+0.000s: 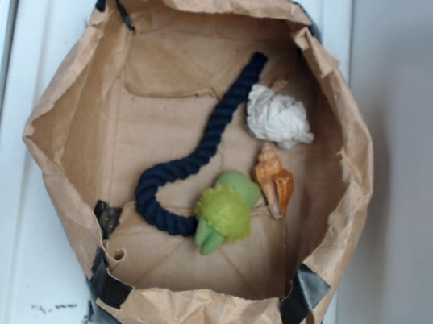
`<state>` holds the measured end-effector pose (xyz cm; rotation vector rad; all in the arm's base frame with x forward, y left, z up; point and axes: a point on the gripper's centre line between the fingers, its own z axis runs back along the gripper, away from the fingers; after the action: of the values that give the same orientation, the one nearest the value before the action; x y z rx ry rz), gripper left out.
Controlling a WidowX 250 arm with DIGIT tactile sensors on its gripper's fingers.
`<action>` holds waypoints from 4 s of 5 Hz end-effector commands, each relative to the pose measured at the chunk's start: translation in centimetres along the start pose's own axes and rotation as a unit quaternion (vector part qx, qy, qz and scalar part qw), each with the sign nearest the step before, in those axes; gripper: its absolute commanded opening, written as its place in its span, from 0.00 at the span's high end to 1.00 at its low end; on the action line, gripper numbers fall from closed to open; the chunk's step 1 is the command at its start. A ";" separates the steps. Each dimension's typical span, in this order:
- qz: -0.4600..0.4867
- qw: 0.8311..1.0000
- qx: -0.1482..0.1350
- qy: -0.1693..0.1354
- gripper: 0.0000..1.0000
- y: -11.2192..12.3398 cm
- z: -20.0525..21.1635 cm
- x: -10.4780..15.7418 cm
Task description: Grab the blue rope.
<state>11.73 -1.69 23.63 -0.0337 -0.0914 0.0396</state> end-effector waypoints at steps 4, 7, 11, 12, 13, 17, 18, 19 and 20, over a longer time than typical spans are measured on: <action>0.139 0.989 -0.014 -0.052 0.00 2.6 -0.7 5.9; 0.229 0.971 -0.008 -0.065 0.00 4.8 -6.4 13.4; 0.258 0.963 -0.009 -0.075 0.00 5.6 -9.0 11.2; 0.258 0.963 -0.009 -0.075 0.00 5.6 -9.0 11.2; 0.258 0.963 -0.009 -0.075 0.00 5.6 -9.0 11.2; 0.281 0.950 0.059 -0.119 0.00 5.7 -15.5 16.8; 0.290 0.947 0.065 -0.121 0.00 6.0 -16.5 18.6; 0.294 0.947 0.059 -0.116 0.00 6.0 -17.2 19.6; 0.289 0.950 0.030 -0.110 0.00 5.4 -17.3 20.0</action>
<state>32.05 3.60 6.16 0.0227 -0.2428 0.6473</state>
